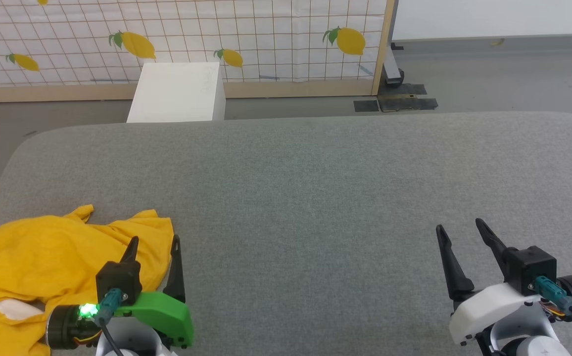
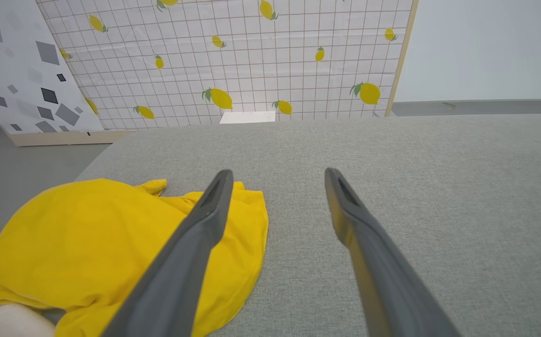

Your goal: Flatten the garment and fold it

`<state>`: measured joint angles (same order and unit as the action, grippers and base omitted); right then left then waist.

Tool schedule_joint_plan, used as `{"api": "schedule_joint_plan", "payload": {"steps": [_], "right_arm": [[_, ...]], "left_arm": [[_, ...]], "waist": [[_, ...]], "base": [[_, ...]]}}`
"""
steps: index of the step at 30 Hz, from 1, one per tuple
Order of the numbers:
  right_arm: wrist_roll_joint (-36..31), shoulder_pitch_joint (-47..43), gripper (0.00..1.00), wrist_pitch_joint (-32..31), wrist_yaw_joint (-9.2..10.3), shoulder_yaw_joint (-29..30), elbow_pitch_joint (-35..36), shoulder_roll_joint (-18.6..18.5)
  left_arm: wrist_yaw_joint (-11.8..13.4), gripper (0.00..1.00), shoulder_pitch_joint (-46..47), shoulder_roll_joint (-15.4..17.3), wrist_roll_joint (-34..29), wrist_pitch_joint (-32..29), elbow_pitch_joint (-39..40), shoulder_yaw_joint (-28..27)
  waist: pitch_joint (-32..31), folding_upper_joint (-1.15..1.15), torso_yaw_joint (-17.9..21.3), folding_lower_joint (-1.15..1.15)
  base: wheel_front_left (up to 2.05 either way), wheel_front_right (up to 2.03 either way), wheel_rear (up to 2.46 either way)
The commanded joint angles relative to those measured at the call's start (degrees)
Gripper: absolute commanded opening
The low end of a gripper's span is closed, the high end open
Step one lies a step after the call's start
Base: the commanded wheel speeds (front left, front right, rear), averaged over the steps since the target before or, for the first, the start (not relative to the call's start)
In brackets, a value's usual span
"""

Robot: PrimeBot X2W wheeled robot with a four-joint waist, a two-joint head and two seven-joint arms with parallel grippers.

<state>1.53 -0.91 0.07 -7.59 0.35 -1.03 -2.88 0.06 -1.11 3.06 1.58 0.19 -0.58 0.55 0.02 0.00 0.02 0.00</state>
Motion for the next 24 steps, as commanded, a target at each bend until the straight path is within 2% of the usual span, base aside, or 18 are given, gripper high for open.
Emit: {"api": "schedule_joint_plan", "payload": {"steps": [1, 14, 24], "right_arm": [[0.77, 0.01, 1.0, 0.73, 0.01, 0.2, -0.55, 0.0], [1.63, 0.43, 1.0, 2.31, 0.02, 0.45, -2.71, 0.0], [2.37, 0.72, 1.0, 3.52, 0.03, 0.37, -4.69, 0.0]], "left_arm": [[0.1, 1.0, 0.21, -0.01, 0.41, 0.67, -0.5, 0.05], [0.45, 1.0, 0.54, 0.02, 1.47, 2.25, -1.53, -0.1], [0.84, 1.0, 0.23, 0.02, 2.32, 3.46, -2.13, -0.52]], "waist": [[0.01, 0.0, 0.0, 0.0], [0.01, 0.0, -1.24, 0.0], [0.12, 0.0, -5.14, 0.0]], "base": [[0.0, 0.0, 0.0], [0.0, 0.0, 0.0], [0.0, 0.0, 0.0]]}}
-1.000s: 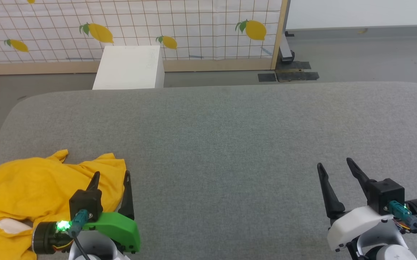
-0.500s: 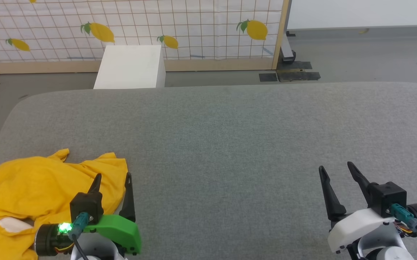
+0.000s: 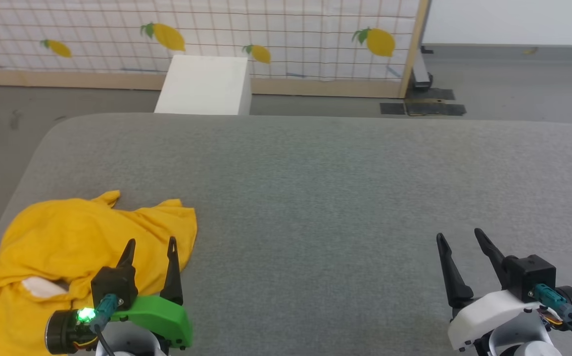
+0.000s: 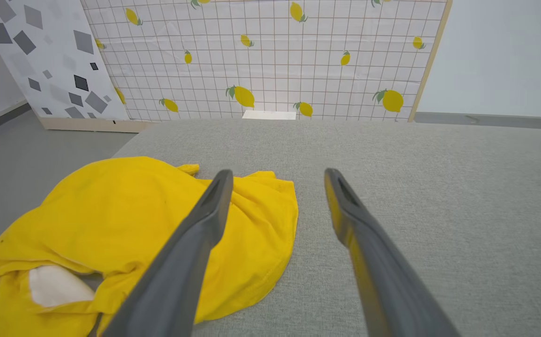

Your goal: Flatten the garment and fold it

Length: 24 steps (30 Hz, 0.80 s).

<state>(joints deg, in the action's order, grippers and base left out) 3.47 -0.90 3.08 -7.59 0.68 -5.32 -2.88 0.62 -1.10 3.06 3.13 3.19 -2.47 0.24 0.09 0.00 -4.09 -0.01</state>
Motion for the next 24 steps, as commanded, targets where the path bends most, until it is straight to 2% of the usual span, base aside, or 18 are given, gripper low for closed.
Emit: {"api": "schedule_joint_plan", "payload": {"steps": [1, 24], "right_arm": [[0.44, 0.74, 1.0, 0.65, 0.03, 0.02, -0.6, 0.0], [2.16, 1.78, 1.0, 3.49, 0.04, -1.01, -5.59, 0.0]], "left_arm": [[0.31, 1.0, 0.19, 0.02, 0.86, 0.59, -0.3, -0.24], [1.16, 1.0, -0.51, -0.04, 2.92, 3.42, -1.83, -1.01]], "waist": [[0.08, 0.0, -1.55, 0.01], [0.24, 0.0, -11.34, 0.01]], "base": [[0.0, 0.0, 0.0], [0.0, 0.0, 0.0]]}}
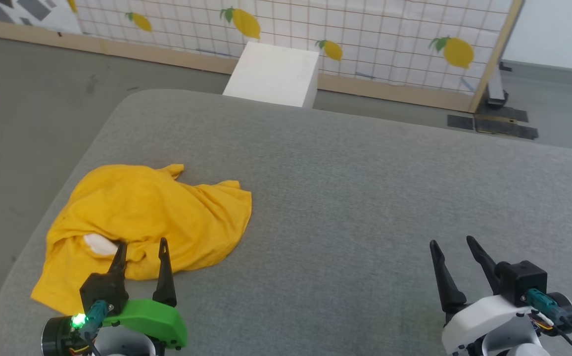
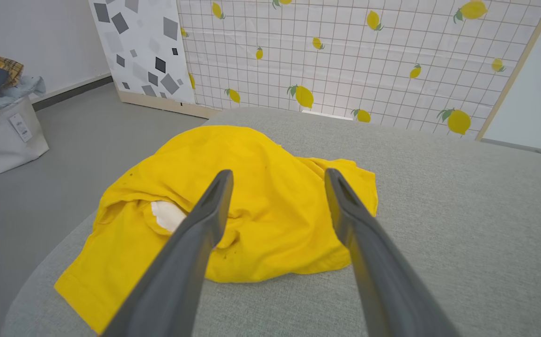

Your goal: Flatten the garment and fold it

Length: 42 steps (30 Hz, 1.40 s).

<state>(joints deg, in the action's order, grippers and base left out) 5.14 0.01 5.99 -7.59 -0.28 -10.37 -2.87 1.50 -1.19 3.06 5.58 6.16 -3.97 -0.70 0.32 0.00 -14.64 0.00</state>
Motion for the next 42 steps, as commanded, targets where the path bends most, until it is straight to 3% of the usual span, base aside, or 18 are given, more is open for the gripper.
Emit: {"api": "schedule_joint_plan", "payload": {"steps": [1, 42], "right_arm": [[0.53, 0.94, 1.0, 0.69, 0.05, -0.08, -0.77, -0.01], [2.78, 2.72, 1.0, 5.57, 0.08, -1.02, -8.28, 0.0]], "left_arm": [[0.3, 1.0, -0.4, -0.04, 0.53, 0.57, -0.4, -0.09], [1.19, 1.0, -1.2, -0.09, 3.87, 5.56, -3.7, -1.56]], "waist": [[0.01, 0.0, -1.08, 0.0], [-0.35, 0.0, -12.37, 0.0]], "base": [[0.0, 0.0, 0.0], [0.0, 0.0, 0.0]]}}
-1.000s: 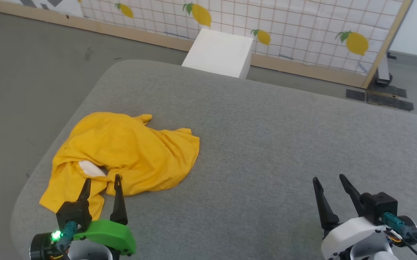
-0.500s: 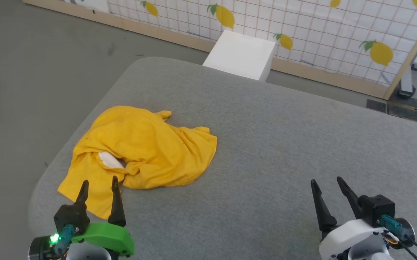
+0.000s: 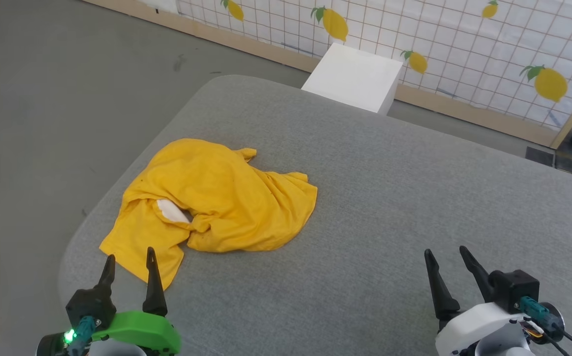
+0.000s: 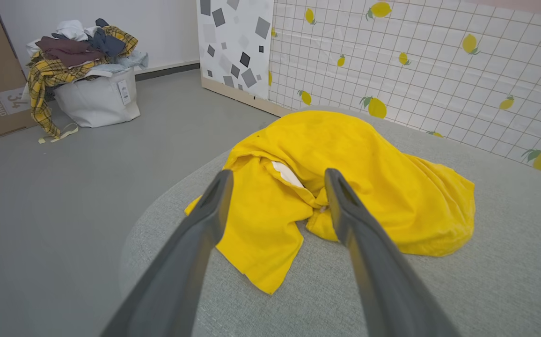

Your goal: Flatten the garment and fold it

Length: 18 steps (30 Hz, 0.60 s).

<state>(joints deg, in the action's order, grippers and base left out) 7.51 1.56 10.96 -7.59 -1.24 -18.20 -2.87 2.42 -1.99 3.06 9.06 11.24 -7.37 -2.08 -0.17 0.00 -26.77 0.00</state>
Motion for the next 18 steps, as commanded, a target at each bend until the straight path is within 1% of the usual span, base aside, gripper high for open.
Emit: {"api": "schedule_joint_plan", "payload": {"steps": [1, 6, 11, 15, 18], "right_arm": [[0.43, 1.26, 1.0, 0.66, 0.08, -0.07, -0.59, 0.0], [0.27, 1.78, 1.0, 0.63, 0.08, -0.03, -0.87, 0.0], [-0.6, 2.23, 1.0, -0.14, 0.09, 0.51, -0.66, 0.0], [-1.88, 2.95, 1.0, -1.24, 0.09, 0.79, 0.63, 0.0], [-3.04, 3.45, 1.0, -2.62, 0.09, 1.47, 2.06, 0.0]], "left_arm": [[0.32, 1.0, -0.31, -0.09, 0.59, 0.6, -0.42, -0.31], [0.27, 1.0, 0.7, -0.09, 1.96, 1.2, -1.0, -0.96], [-1.18, 1.0, 4.77, -0.09, 5.82, 1.07, -3.25, -1.61], [-3.17, 1.0, 10.87, 0.21, 10.2, -1.52, -7.1, -2.53], [-4.15, 1.0, 16.41, 0.4, 13.14, -4.39, -11.3, -2.94]], "waist": [[0.23, 0.0, -0.45, 0.0], [1.11, 0.0, -1.12, 0.0], [2.67, 0.0, -1.92, 0.0], [5.04, 0.0, -1.73, 0.0], [7.21, 0.0, -1.18, 0.0]], "base": [[0.0, 0.0, 0.0], [0.0, 0.0, 0.0], [0.0, 0.0, 0.0], [0.0, 0.0, 0.0], [0.0, 0.0, 0.0]]}}
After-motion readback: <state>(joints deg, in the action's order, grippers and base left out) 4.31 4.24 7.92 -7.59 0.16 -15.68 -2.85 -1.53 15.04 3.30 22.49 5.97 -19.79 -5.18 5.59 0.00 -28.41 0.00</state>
